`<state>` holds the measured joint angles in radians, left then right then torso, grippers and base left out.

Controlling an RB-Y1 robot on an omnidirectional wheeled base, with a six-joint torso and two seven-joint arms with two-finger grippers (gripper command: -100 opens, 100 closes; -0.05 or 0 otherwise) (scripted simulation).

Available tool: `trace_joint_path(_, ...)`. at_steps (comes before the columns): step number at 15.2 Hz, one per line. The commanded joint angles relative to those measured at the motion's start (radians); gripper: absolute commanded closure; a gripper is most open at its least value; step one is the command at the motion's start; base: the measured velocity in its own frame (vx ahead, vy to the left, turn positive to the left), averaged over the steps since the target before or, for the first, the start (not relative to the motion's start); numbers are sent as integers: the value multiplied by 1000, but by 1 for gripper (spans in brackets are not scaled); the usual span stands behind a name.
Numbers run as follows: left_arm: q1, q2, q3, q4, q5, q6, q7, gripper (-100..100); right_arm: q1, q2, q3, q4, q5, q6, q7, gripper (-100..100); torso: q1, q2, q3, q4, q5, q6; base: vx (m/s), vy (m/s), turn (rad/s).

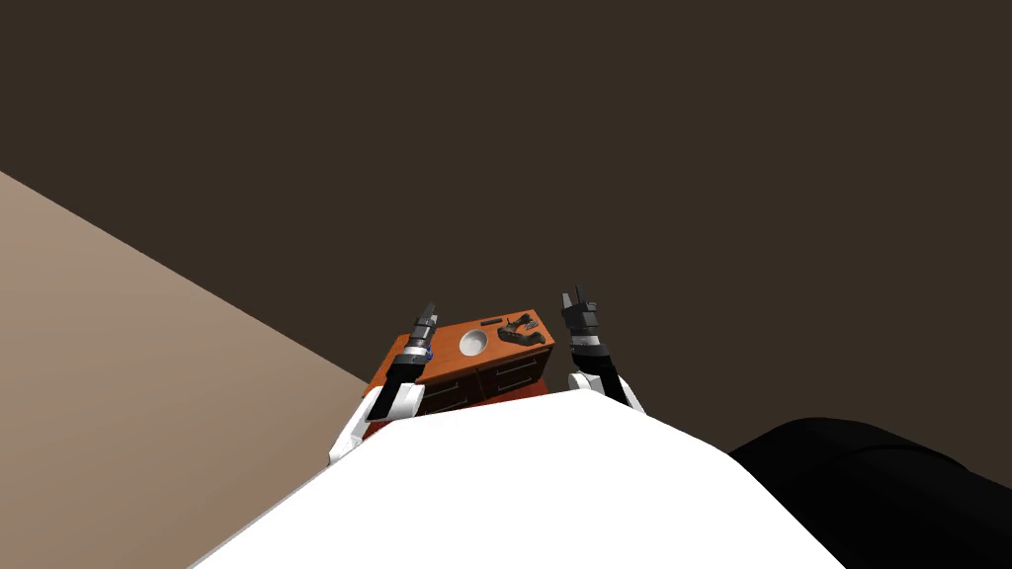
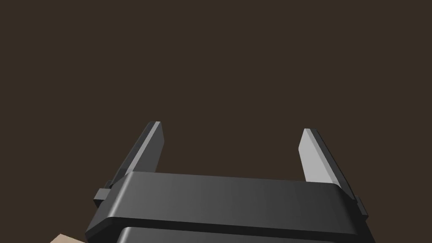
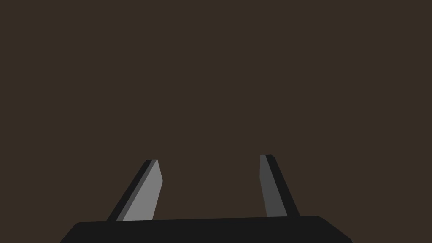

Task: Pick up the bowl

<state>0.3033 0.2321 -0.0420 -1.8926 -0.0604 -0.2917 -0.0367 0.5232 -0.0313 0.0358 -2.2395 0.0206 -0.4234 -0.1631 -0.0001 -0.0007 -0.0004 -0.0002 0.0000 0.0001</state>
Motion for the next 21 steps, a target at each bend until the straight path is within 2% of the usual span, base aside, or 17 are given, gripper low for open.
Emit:
trace_joint_path(1,-19,0,0,42,0,13,-2,-100,0,0,0,0,0,0,0,0,0,0,0,0,0,0,0,0,0)
trace_joint_path(2,-44,2,-3,71,0,48,-6,-100,0,0,0,0,0,0,0,0,0,0,0,0,0,0,3,-2,-25)
trace_joint_path(3,-44,2,-3,91,0,48,-6,-100,0,0,0,0,0,0,0,0,0,0,0,0,0,0,3,-2,-32)
trace_joint_path(5,-69,2,-5,142,-1,83,-10,-100,0,0,0,0,0,0,0,0,0,0,0,0,0,0,4,-3,-40)
trace_joint_path(6,-94,2,-8,170,-1,112,-14,-100,0,0,0,0,0,0,0,0,0,0,0,0,0,0,4,-3,-37)
trace_joint_path(8,-94,2,-8,193,-1,119,-14,-100,0,0,0,0,0,0,0,0,0,0,0,0,0,0,2,-1,-14)
trace_joint_path(9,-120,1,-11,227,-2,156,-17,-100,0,0,0,0,0,0,0,0,0,0,0,0,0,0,3,-3,-21)
trace_joint_path(10,-120,1,-11,244,-2,156,-17,-100,0,0,0,0,0,0,0,0,0,0,0,0,0,0,3,-3,-32)
trace_joint_path(11,-145,-1,-14,275,-2,190,-21,-100,0,0,0,0,0,0,0,0,0,0,0,0,0,0,3,-3,-43)
trace_joint_path(12,-145,-1,-14,296,-2,193,-21,-100,0,0,0,0,0,0,0,0,0,0,0,0,0,0,4,-2,-39)
trace_joint_path(13,-171,-4,-17,319,-2,222,-25,-100,0,0,0,0,0,0,0,0,0,0,0,0,0,0,4,-3,-42)
trace_joint_path(15,-171,-4,-17,348,-2,229,-25,-100,0,0,0,0,0,0,0,0,0,0,0,0,0,0,4,-2,-22)
trace_joint_path(16,-196,-7,-20,373,-3,266,-29,-100,0,0,0,0,0,0,0,0,0,0,0,0,0,0,3,-3,-26)
trace_joint_path(17,-196,-7,-20,399,-3,266,-29,-100,0,0,0,0,0,0,0,0,0,0,0,0,0,0,4,-3,-32)
trace_joint_path(18,-222,-11,-23,425,-3,298,-33,-100,0,0,0,0,0,0,0,0,0,0,0,0,0,0,4,-3,-36)
trace_joint_path(20,-222,-11,-23,450,-3,302,-33,-100,0,0,0,0,0,0,0,0,0,0,0,0,0,0,3,-2,-23)
trace_joint_path(21,-247,-16,-26,479,-4,338,-37,-100,0,0,0,0,0,0,0,0,0,0,0,0,0,0,2,-3,-24)
